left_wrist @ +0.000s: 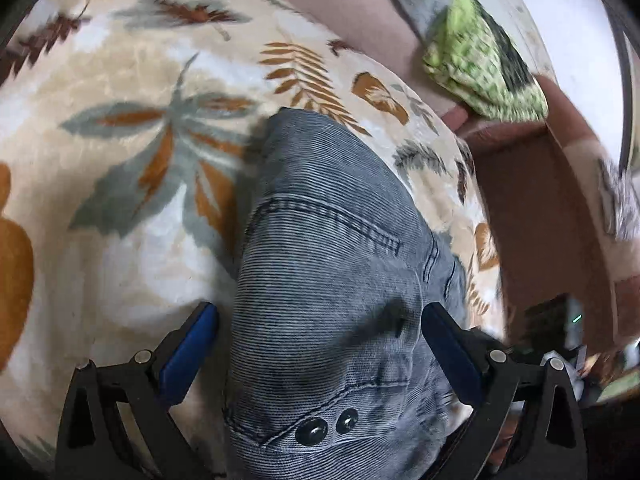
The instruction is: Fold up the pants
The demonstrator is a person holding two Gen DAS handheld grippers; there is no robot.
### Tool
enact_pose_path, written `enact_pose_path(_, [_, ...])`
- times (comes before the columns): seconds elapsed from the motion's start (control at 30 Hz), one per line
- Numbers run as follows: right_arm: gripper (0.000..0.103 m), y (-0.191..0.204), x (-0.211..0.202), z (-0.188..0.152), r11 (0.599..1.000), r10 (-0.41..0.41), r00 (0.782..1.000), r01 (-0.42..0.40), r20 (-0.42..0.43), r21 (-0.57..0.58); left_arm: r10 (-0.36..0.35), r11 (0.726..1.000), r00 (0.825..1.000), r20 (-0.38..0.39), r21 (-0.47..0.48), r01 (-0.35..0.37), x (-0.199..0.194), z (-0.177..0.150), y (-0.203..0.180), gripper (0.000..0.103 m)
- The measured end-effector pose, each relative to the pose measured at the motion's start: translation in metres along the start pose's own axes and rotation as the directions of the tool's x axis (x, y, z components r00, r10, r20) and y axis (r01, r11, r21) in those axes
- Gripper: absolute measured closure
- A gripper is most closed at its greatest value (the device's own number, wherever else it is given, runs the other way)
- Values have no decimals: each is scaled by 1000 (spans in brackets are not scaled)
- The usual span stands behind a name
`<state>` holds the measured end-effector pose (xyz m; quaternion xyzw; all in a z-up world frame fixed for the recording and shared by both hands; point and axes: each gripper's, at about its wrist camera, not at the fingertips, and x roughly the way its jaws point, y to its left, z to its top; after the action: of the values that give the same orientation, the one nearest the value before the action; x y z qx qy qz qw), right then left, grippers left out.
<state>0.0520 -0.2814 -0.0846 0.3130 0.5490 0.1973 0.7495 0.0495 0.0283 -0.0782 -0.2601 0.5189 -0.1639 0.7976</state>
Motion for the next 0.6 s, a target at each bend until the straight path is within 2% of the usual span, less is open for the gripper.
enact_pose_path(0.03, [29, 5, -2, -1, 1000, 18, 1000, -18, 7, -14, 14, 1000, 1000, 3, 21, -14, 1, -1, -2, 20])
enact_pose_path(0.1, [30, 8, 1, -1, 999, -22, 1000, 22, 11, -40, 54, 997, 999, -3, 46, -54, 4, -1, -4, 31])
enact_pose_path(0.13, [33, 2, 8, 1, 998, -49, 999, 49, -2, -28, 53, 998, 999, -1, 46, -53, 4, -2, -4, 31])
enact_pose_path(0.2, [34, -9, 14, 2, 999, -28, 1000, 29, -1, 34, 45, 998, 999, 5, 45, -45, 4, -2, -2, 31])
enact_pose_path(0.3, [35, 4, 14, 0, 998, -63, 998, 63, 0, -18, 51, 996, 999, 14, 70, -52, 5, -4, -3, 27])
enact_pose_path(0.33, [42, 9, 18, -1, 995, -86, 996, 86, -5, -48, 65, 995, 998, 17, 81, -66, 5, -4, -5, 28])
enact_pose_path(0.37, [52, 12, 19, -2, 993, -104, 995, 104, -3, -64, 89, 991, 996, 23, 100, -91, 5, -5, -9, 32])
enact_pose_path(0.4, [56, 13, 20, -2, 991, -114, 993, 114, -1, -71, 128, 982, 991, 34, 133, -131, 2, -8, -14, 48])
enact_pose_path(0.43, [66, 15, 20, -2, 991, -115, 993, 115, 4, -71, 149, 976, 988, 48, 155, -155, 0, -10, -17, 59])
enact_pose_path(0.47, [71, 17, 19, -3, 989, -126, 992, 127, 15, -70, 162, 969, 985, 65, 177, -171, -4, -12, -19, 64])
enact_pose_path(0.53, [76, 23, 10, -6, 985, -140, 990, 142, 36, -97, 172, 963, 982, 82, 196, -185, -9, -13, -21, 76])
enact_pose_path(0.6, [78, 31, 3, -9, 980, -147, 988, 153, 54, -124, 173, 957, 980, 101, 216, -192, -17, -14, -25, 80])
